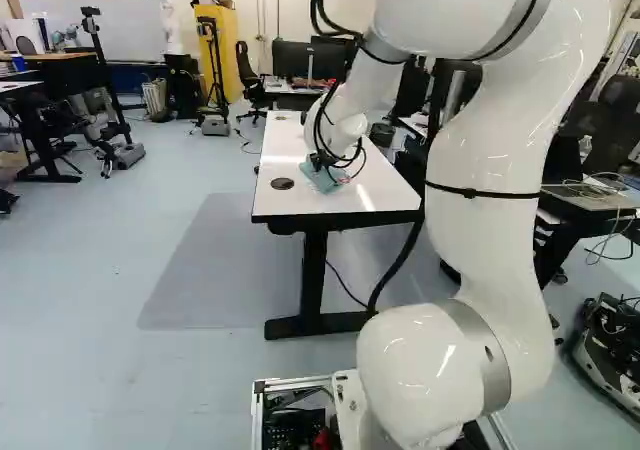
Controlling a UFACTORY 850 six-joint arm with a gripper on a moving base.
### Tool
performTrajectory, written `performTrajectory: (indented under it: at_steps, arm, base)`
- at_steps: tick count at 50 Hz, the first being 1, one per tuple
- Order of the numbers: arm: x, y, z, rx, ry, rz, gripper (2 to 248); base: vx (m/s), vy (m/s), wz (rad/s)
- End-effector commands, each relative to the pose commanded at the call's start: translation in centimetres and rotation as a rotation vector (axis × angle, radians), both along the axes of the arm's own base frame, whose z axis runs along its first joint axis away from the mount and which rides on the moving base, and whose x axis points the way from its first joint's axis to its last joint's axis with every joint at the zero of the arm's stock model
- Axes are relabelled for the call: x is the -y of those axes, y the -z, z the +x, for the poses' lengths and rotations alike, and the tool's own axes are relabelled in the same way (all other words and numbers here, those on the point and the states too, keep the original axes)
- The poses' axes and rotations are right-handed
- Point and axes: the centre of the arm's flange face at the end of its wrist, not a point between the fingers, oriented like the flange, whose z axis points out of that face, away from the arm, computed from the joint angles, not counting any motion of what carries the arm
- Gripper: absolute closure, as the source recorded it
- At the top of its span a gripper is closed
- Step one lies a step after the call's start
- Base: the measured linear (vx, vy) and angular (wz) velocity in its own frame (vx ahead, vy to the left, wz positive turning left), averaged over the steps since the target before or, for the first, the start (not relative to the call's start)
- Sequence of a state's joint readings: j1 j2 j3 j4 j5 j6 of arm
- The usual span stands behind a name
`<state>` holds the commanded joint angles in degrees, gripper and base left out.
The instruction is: Clean the table with the green towel
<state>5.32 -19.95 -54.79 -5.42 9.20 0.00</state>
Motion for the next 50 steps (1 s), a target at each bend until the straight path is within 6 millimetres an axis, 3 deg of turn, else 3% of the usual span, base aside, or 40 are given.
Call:
performTrajectory:
  at_steps: [23, 50]
  arm:
    - [-2.8, -0.1, -2.5, -0.011, -0.056, -0.001, 220]
    - [-2.5, -0.3, -7.5, -0.031, -0.066, -0.004, 220]
  base:
    - [0.0, 0.0, 0.0]
    - [0.0, 0.0, 0.0]
